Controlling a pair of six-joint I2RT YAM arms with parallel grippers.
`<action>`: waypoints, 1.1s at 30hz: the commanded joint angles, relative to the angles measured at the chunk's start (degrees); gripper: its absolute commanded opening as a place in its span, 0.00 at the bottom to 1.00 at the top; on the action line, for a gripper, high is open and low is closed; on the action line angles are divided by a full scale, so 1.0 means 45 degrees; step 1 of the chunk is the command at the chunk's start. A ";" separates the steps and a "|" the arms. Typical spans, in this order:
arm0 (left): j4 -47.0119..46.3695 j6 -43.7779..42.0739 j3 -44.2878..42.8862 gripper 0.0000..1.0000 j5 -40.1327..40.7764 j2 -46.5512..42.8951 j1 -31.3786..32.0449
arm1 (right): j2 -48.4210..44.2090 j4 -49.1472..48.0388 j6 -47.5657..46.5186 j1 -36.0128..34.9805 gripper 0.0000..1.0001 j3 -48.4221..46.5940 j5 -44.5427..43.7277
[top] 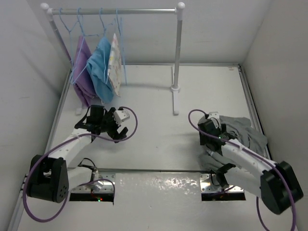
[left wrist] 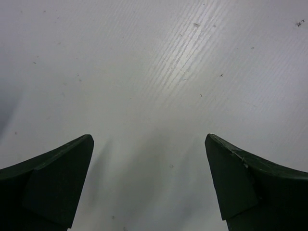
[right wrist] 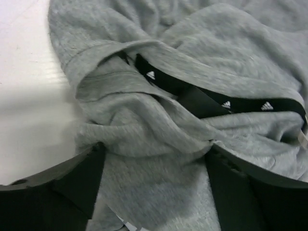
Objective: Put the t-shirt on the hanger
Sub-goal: Move the T-shirt to the center of the board.
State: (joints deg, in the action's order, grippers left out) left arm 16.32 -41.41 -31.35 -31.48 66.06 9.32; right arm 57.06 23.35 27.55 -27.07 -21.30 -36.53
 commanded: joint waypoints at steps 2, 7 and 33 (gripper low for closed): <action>0.0982 -0.0369 -0.0649 0.98 -0.0054 -0.0969 0.0038 | 0.2078 -0.1111 -0.1648 0.0097 0.46 -0.1417 0.0540; 0.1374 -0.0154 -0.1195 0.98 -0.0034 -0.0794 0.0038 | 0.3414 -0.1767 -0.3420 -0.1770 0.00 -0.3467 0.4228; 0.8051 -0.7454 -0.1861 0.61 -0.1054 -0.0540 0.0155 | 0.4878 -0.6202 -0.3388 -0.9883 0.68 -0.3667 0.4932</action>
State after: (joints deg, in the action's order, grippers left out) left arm 44.88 -64.12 -40.42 -37.17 64.03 9.69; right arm 79.07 4.80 8.86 -71.64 -39.66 -15.14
